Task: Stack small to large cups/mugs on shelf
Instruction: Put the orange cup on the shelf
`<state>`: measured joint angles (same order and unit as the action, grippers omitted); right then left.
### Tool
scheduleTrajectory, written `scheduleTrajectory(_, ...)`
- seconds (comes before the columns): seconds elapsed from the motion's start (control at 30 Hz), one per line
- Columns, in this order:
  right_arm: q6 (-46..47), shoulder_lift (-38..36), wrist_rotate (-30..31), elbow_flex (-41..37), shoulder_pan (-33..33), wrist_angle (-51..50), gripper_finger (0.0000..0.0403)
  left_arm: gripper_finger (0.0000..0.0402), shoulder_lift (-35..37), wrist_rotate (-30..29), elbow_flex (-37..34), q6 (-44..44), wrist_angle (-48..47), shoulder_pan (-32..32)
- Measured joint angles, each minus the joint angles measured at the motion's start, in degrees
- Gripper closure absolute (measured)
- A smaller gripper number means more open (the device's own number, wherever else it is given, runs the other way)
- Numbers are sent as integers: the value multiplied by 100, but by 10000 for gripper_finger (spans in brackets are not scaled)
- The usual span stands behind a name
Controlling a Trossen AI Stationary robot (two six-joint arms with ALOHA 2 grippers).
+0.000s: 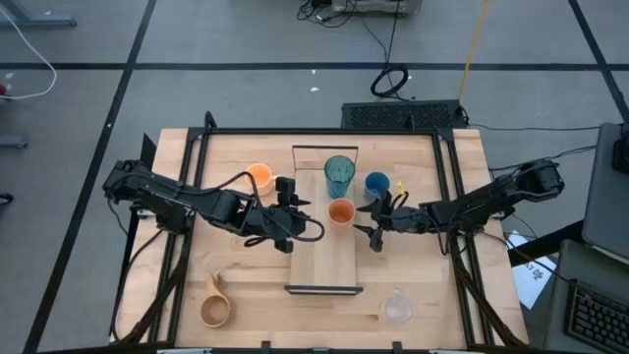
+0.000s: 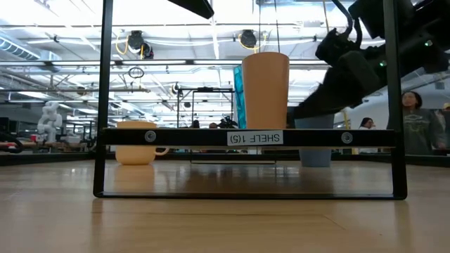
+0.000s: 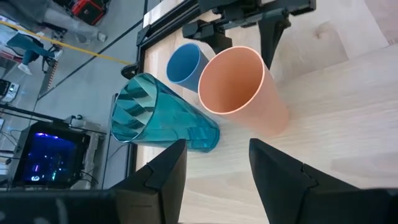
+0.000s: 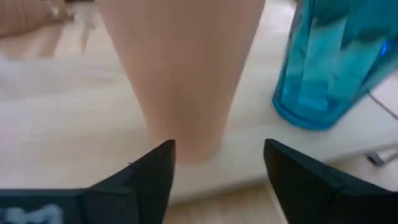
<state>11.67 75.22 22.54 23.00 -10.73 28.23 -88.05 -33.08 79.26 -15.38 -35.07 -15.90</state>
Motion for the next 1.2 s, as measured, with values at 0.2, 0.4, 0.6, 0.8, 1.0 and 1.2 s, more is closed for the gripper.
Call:
scheduleTrajectory(0.2,-250,353,20,0,96,527,243,225,0,2,0,-32,51,2)
scheduleTrajectory(0.4,-295,538,23,0,287,685,291,225,1,2,0,-90,93,2)
scheduleTrajectory(0.6,-352,564,24,-1,479,869,321,225,0,7,0,-141,112,1)
scheduleTrajectory(0.8,-623,562,22,0,571,1113,336,225,0,13,0,-141,140,0)
scheduleTrajectory(1.0,-659,562,1,0,584,1150,345,225,0,24,0,-151,184,0)
scheduleTrajectory(1.2,-814,628,-6,0,615,1374,347,225,0,58,0,-212,266,-3)
